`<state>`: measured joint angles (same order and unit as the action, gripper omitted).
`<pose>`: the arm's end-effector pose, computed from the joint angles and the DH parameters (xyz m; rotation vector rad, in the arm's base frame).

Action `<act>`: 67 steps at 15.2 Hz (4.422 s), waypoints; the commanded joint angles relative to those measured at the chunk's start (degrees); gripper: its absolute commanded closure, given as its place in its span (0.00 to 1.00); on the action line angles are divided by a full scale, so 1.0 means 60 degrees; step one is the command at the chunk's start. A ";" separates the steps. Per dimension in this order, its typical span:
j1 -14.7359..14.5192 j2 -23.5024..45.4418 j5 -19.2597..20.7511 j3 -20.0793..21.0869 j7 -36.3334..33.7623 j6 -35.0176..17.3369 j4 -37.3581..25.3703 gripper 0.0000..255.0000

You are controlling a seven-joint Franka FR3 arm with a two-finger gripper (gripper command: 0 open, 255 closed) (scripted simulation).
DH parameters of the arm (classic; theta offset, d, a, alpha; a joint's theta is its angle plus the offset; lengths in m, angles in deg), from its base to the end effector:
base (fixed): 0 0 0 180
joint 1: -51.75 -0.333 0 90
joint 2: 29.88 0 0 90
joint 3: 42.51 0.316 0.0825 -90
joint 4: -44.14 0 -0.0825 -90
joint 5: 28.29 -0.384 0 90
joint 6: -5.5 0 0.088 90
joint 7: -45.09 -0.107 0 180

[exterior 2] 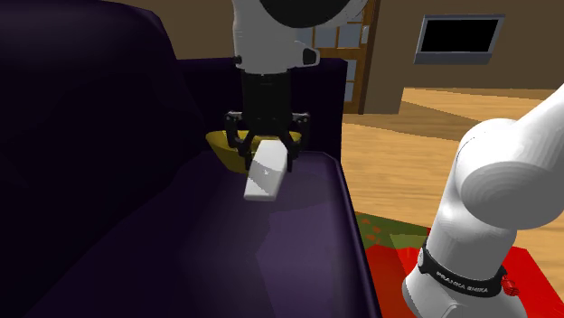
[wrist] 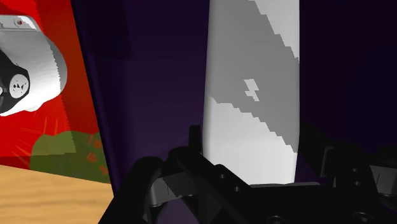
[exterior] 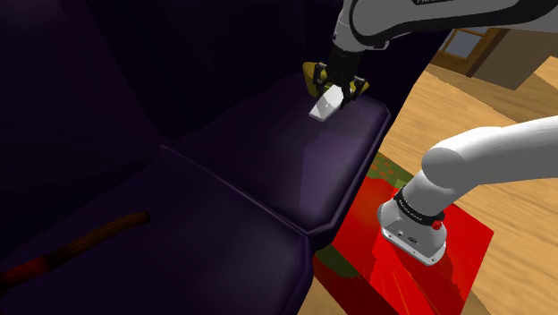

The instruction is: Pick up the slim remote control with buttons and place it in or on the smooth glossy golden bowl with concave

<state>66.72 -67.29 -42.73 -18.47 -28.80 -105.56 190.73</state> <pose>0.3566 0.0785 0.4599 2.4898 -1.8977 0.0165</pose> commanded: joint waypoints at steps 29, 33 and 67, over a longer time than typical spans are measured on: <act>0.2256 0.5356 0.2363 -0.2079 0.2723 0.0152 -0.5267 1.00; 0.2252 0.5457 0.2384 -0.2070 0.2702 -0.0355 -0.4860 1.00; 0.2248 0.5427 0.2377 -0.2065 0.2695 -0.0261 -0.4924 0.00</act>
